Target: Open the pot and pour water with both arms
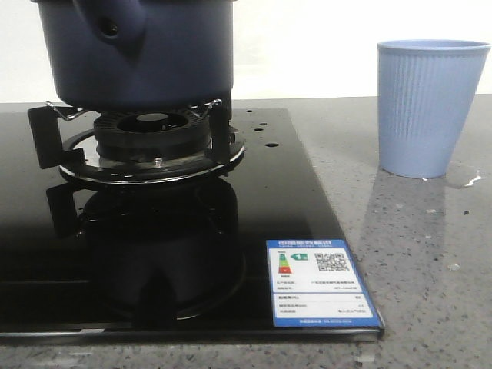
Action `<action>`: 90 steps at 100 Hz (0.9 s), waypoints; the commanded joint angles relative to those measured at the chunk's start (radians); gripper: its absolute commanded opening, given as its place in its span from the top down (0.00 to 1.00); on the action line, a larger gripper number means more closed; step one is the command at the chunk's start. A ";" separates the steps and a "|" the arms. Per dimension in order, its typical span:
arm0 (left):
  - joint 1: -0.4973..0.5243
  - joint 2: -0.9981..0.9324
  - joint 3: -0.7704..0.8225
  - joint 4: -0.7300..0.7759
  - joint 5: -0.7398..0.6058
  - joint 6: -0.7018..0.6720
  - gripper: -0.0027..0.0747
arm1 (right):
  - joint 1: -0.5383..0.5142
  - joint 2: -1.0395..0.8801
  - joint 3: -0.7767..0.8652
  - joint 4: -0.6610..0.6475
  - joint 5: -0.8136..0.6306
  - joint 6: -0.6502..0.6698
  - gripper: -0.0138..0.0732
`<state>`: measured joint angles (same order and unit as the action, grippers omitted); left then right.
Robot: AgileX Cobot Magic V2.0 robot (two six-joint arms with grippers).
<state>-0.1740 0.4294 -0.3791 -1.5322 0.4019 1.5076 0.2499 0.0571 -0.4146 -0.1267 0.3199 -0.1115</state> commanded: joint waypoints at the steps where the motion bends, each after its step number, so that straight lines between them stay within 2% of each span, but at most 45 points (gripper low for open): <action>1: -0.006 -0.065 0.028 -0.042 0.006 -0.010 0.99 | -0.006 -0.006 -0.006 0.008 -0.095 -0.011 0.93; 14: -0.006 -0.117 0.055 -0.042 0.002 -0.010 0.99 | -0.006 -0.004 -0.006 0.008 -0.095 -0.011 0.93; 70: -0.006 -0.117 0.057 -0.042 0.002 -0.007 0.99 | -0.006 -0.004 -0.006 0.008 -0.095 -0.011 0.93; 90: -0.006 -0.117 0.059 -0.051 -0.047 -0.005 0.99 | -0.006 -0.004 -0.006 0.008 -0.095 -0.011 0.93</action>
<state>-0.1740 0.3076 -0.2933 -1.5415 0.3796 1.5058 0.2499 0.0383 -0.3973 -0.1145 0.3080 -0.1122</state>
